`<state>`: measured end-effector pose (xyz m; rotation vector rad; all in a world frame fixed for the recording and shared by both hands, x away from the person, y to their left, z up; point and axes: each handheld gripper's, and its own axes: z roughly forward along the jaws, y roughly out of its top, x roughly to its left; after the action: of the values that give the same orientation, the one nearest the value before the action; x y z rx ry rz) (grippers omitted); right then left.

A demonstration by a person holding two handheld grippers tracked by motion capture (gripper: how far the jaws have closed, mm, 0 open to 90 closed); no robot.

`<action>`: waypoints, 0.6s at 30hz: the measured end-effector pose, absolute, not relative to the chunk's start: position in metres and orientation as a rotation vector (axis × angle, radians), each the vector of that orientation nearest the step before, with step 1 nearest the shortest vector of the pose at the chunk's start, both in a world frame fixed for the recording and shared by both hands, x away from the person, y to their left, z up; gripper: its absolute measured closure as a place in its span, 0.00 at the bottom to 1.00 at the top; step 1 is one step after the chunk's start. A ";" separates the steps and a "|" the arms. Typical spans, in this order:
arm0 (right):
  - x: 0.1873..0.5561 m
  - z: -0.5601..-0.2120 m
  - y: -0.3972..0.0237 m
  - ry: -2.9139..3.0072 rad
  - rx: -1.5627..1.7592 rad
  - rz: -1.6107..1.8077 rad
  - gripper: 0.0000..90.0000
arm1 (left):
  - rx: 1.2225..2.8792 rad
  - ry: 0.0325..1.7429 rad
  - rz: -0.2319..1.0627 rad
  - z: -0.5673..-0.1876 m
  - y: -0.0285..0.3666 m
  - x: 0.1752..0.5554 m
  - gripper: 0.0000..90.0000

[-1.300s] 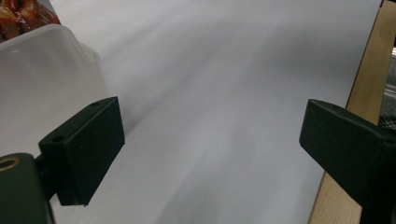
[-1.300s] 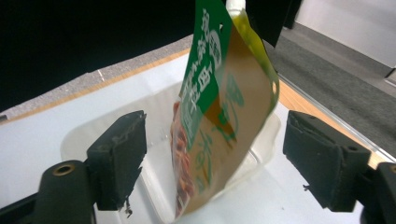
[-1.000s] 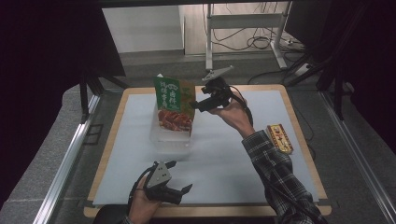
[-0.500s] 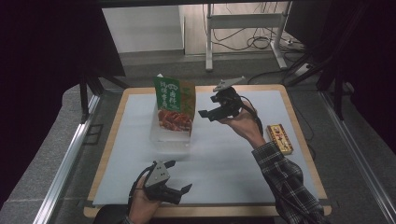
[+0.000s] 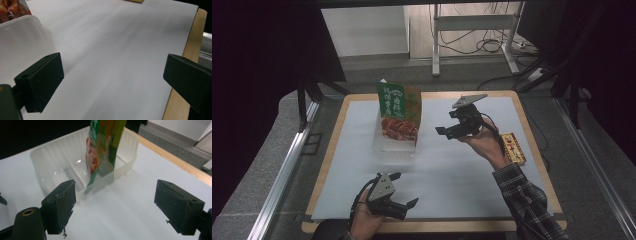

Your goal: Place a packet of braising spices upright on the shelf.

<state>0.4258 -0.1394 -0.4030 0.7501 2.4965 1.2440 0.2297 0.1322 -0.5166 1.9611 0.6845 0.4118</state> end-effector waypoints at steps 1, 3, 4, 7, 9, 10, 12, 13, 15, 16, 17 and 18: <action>0.425 -0.404 -0.142 2.497 0.757 1.244 0.19 | 1.960 0.684 0.412 -0.517 0.132 0.230 0.03; 0.424 -0.407 -0.147 2.490 0.772 1.246 0.19 | 1.961 0.683 0.412 -0.517 0.132 0.230 0.03; 0.423 -0.408 -0.150 2.485 0.780 1.247 0.19 | 1.962 0.682 0.412 -0.517 0.131 0.230 0.03; 0.423 -0.411 -0.159 2.467 0.804 1.252 0.19 | 1.964 0.676 0.414 -0.517 0.131 0.229 0.03; 0.422 -0.413 -0.165 2.451 0.812 1.239 0.19 | 1.965 0.674 0.415 -0.517 0.131 0.229 0.03; 0.421 -0.415 -0.168 2.446 0.813 1.229 0.19 | 1.967 0.675 0.415 -0.517 0.131 0.229 0.03; 0.421 -0.417 -0.173 2.436 0.826 1.215 0.19 | 1.968 0.676 0.415 -0.517 0.131 0.229 0.03; 0.420 -0.418 -0.176 2.432 0.831 1.215 0.19 | 1.968 0.676 0.416 -0.517 0.131 0.229 0.03; 0.419 -0.421 -0.182 2.422 0.845 1.215 0.19 | 1.968 0.677 0.416 -0.517 0.131 0.229 0.03; 0.419 -0.422 -0.185 2.415 0.851 1.215 0.19 | 1.969 0.677 0.417 -0.517 0.131 0.229 0.03; 0.419 -0.424 -0.187 2.407 0.858 1.217 0.19 | 1.969 0.678 0.418 -0.517 0.131 0.229 0.03; 0.418 -0.426 -0.190 2.400 0.868 1.223 0.19 | 1.972 0.676 0.420 -0.517 0.131 0.229 0.03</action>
<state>0.4183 -0.1903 -0.4260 0.8684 2.4001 1.2227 0.2293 0.1312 -0.5167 1.9723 0.6761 0.4201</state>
